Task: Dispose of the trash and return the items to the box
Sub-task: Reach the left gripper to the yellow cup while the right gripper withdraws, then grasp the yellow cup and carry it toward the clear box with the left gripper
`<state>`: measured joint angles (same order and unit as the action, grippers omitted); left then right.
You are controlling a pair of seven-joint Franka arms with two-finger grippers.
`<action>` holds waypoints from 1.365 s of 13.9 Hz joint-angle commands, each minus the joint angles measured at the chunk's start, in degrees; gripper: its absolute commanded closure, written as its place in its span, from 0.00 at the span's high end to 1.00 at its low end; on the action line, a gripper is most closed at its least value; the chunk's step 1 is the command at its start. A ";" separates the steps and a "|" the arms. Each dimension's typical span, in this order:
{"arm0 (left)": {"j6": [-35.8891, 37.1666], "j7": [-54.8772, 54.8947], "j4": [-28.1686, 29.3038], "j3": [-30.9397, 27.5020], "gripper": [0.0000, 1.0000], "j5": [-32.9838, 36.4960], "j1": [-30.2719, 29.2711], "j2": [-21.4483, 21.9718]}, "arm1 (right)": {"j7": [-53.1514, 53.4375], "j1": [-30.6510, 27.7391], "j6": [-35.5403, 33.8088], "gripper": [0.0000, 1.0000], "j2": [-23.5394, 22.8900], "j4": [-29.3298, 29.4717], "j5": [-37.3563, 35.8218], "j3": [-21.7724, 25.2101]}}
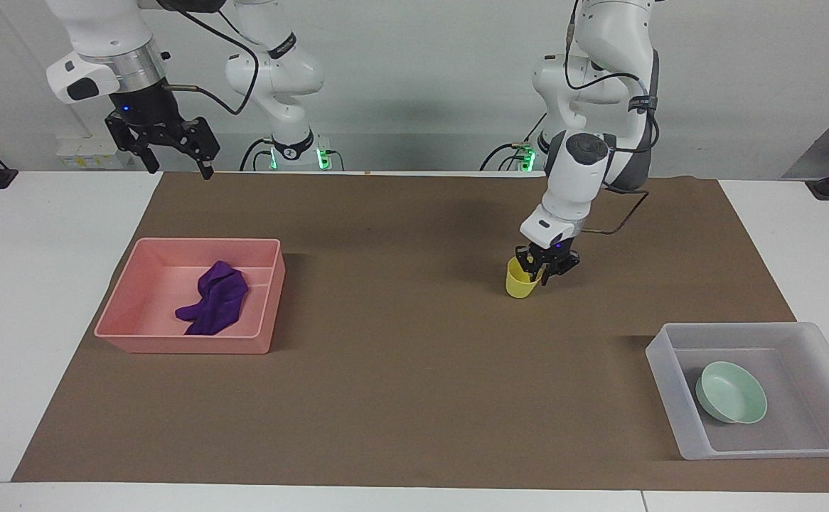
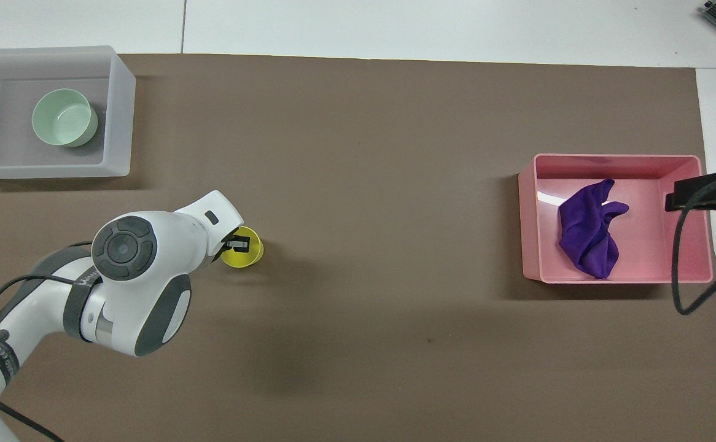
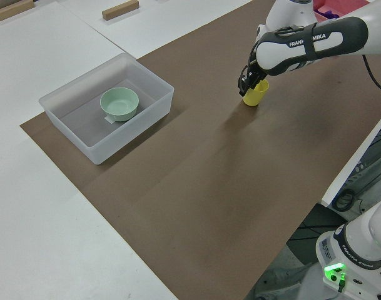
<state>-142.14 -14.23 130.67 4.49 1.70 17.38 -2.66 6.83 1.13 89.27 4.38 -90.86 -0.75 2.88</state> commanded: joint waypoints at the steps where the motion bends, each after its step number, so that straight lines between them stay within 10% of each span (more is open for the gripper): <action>1: 3.17 -1.06 -1.37 -0.89 0.00 0.50 0.29 1.78 | -1.99 -0.34 -0.33 1.00 0.45 -1.24 -0.30 -0.24; 7: 8.01 2.43 -13.48 -1.07 0.00 1.11 -8.66 -0.94 | -4.28 -0.08 -0.50 1.00 0.99 -1.87 -1.00 -0.15; 19: 15.31 15.01 -46.44 -0.54 0.00 0.50 -27.83 -21.84 | -4.37 -0.34 -0.33 1.00 0.99 -2.04 -0.92 -0.33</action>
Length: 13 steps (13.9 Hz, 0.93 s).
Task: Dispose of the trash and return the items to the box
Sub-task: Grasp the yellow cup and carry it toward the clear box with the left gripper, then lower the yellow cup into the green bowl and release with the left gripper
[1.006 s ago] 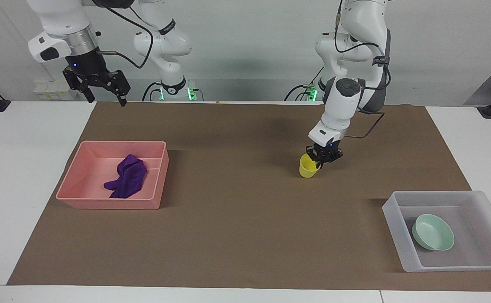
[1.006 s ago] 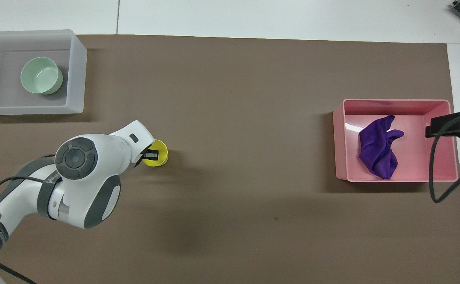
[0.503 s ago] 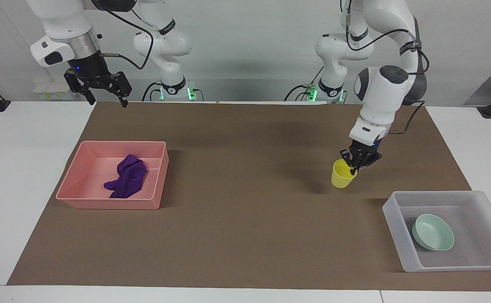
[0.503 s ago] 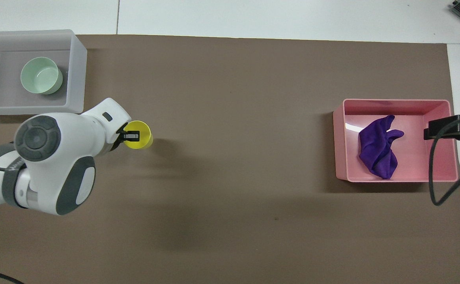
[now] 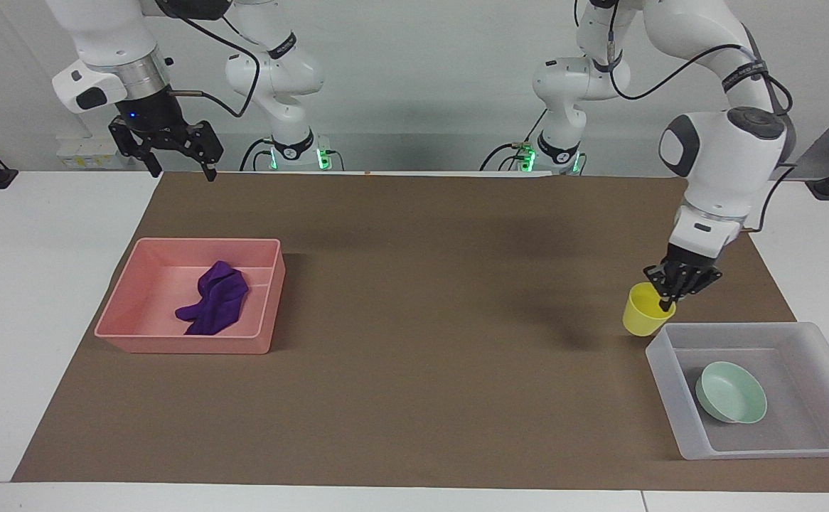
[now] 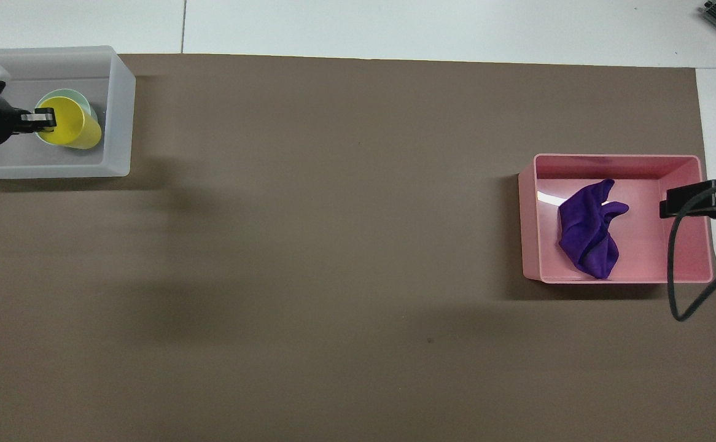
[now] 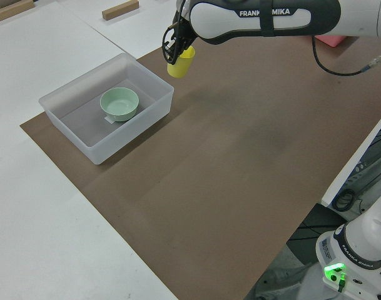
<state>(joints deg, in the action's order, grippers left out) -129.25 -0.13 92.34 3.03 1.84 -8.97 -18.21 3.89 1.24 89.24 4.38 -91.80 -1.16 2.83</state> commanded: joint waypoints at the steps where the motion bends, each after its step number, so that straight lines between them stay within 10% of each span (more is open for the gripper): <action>1: 2.52 1.53 -10.84 1.02 0.00 0.36 -2.53 -8.83 | -1.43 -0.45 -0.30 1.00 1.07 -1.10 -0.51 -0.28; 4: 3.40 4.34 -16.66 1.28 0.00 -1.12 -4.73 -14.73 | -1.43 -0.45 -0.30 1.00 0.98 -1.18 -0.51 -0.28; 13: -3.72 9.70 -10.34 1.28 0.00 -5.18 -5.71 -16.42 | -1.43 -0.45 -0.30 1.00 1.07 -1.27 -0.51 -0.28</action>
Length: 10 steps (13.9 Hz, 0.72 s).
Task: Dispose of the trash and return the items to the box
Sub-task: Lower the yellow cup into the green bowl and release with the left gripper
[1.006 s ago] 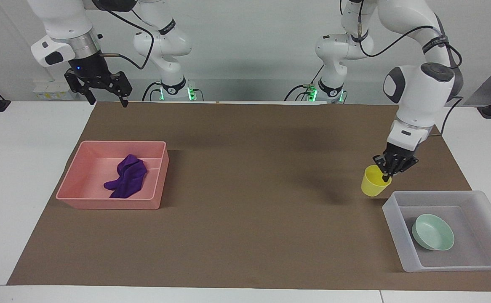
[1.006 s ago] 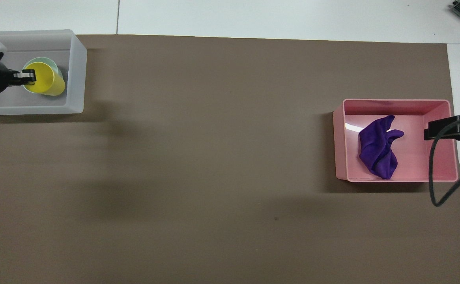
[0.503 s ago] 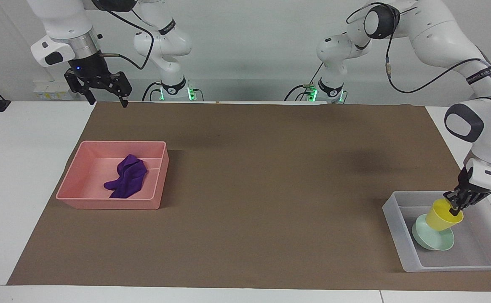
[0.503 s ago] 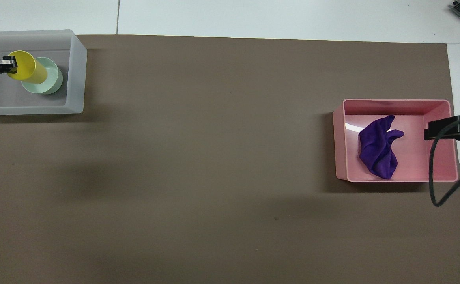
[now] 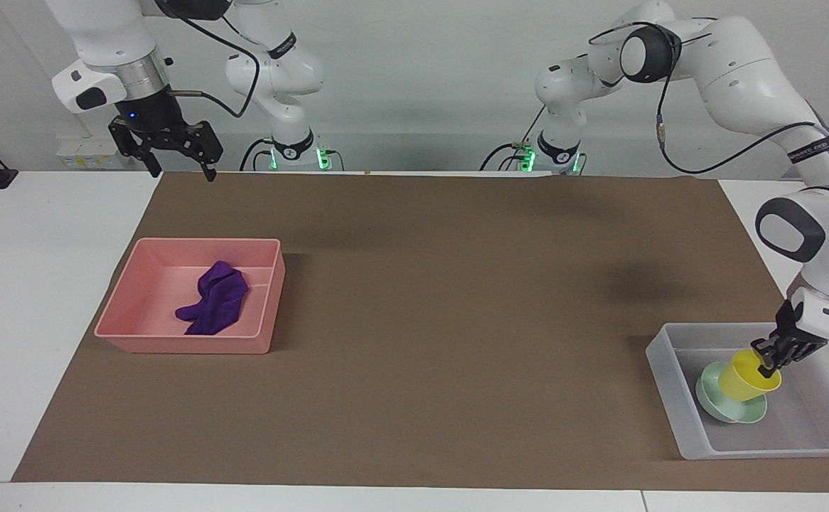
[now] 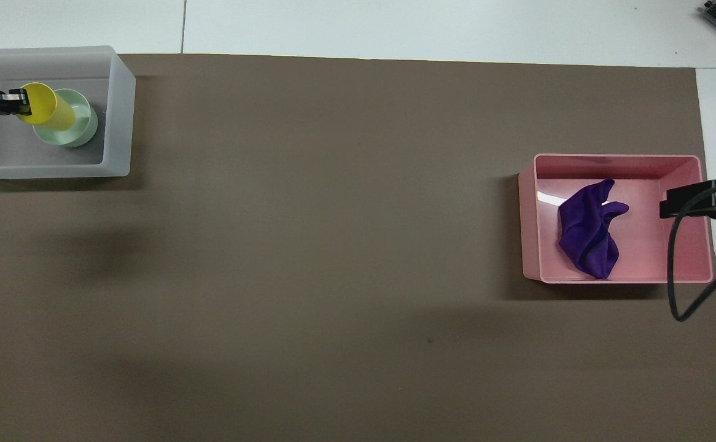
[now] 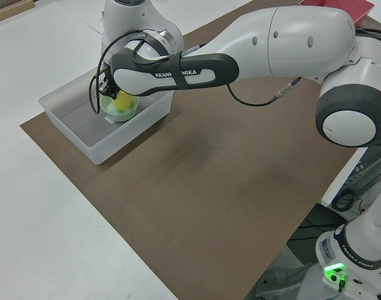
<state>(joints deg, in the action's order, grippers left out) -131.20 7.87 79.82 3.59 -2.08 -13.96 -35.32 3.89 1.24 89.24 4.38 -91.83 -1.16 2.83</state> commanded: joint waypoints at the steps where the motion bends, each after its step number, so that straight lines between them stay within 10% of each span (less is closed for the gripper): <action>1: -1.43 1.97 2.45 0.72 0.00 -1.25 -0.63 0.77 | -1.43 -0.37 -0.30 1.00 1.07 -1.33 -0.51 -0.28; 6: 1.82 4.94 1.57 0.72 0.42 -0.55 -0.45 0.95 | -1.43 -0.45 -0.30 1.00 1.24 -1.33 -0.51 -0.28; 8: 1.92 8.12 1.83 0.46 0.90 -0.82 0.07 2.44 | -1.43 -0.45 -0.21 1.00 1.33 -1.50 -0.51 -0.28; 10: 2.35 8.21 4.02 0.37 1.00 -0.55 1.82 6.55 | -1.43 -0.45 -0.21 1.00 1.33 -1.50 -0.51 -0.28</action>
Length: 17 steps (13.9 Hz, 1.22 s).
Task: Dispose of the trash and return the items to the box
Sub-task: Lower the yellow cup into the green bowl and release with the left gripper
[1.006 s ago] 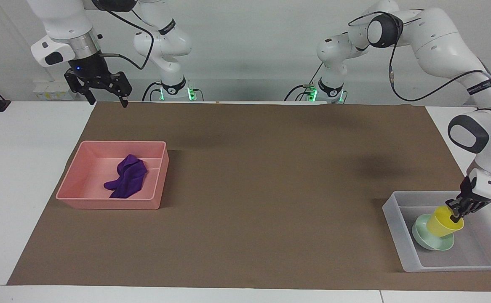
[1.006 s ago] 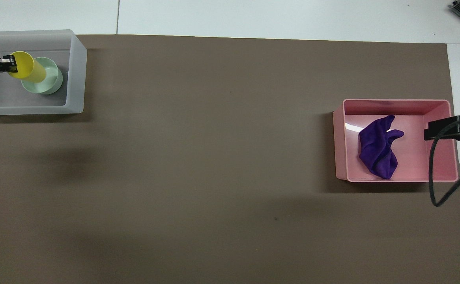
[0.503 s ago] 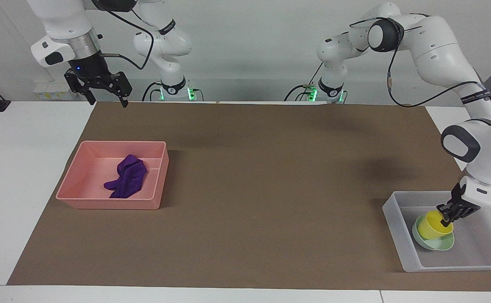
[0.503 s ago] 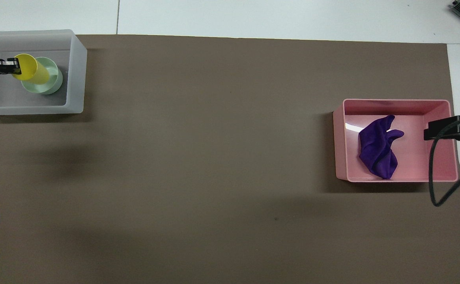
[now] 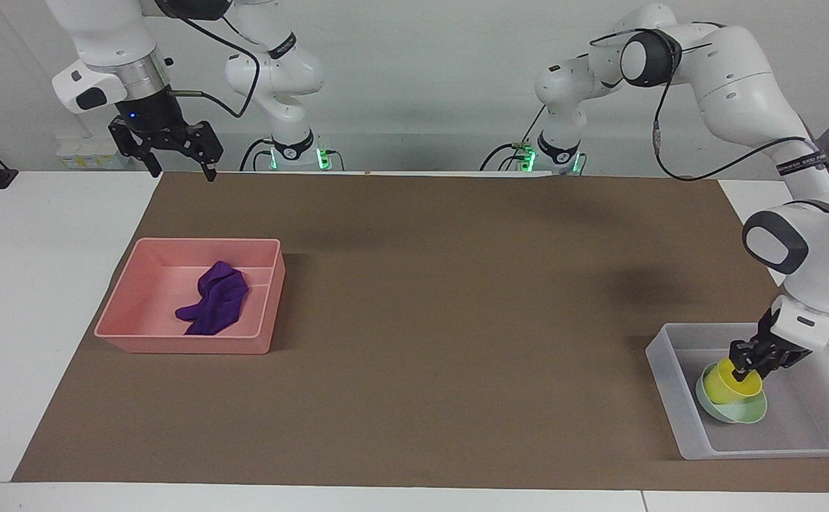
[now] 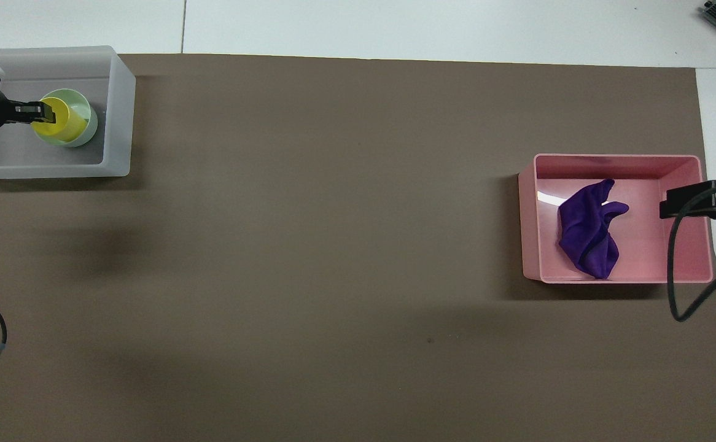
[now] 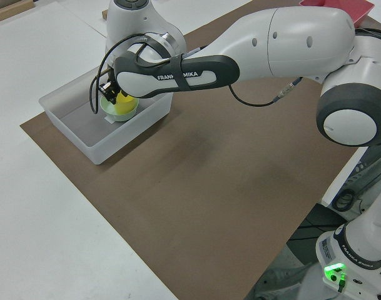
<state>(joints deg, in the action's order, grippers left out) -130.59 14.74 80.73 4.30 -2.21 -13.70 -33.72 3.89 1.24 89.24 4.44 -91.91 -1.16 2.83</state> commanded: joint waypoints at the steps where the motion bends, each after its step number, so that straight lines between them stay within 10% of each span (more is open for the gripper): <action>1: 1.48 1.43 5.99 -0.43 1.00 -0.07 2.70 8.02 | -1.43 -0.45 -0.21 1.00 1.27 -1.43 -0.51 -0.28; 6: 4.19 0.29 18.49 -0.52 1.00 0.90 9.90 22.71 | -1.43 -0.45 -0.21 1.00 1.27 -1.52 -0.42 -0.28; 17: 29.49 -11.23 12.81 -0.69 1.00 7.40 17.39 32.93 | -1.61 0.08 -0.03 1.00 1.62 -2.57 -2.97 -0.45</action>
<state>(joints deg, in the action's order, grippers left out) -105.90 3.81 96.28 4.10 4.95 3.99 -1.41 3.48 1.45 89.24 4.47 -92.59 -3.42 2.74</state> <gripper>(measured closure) 0.000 0.000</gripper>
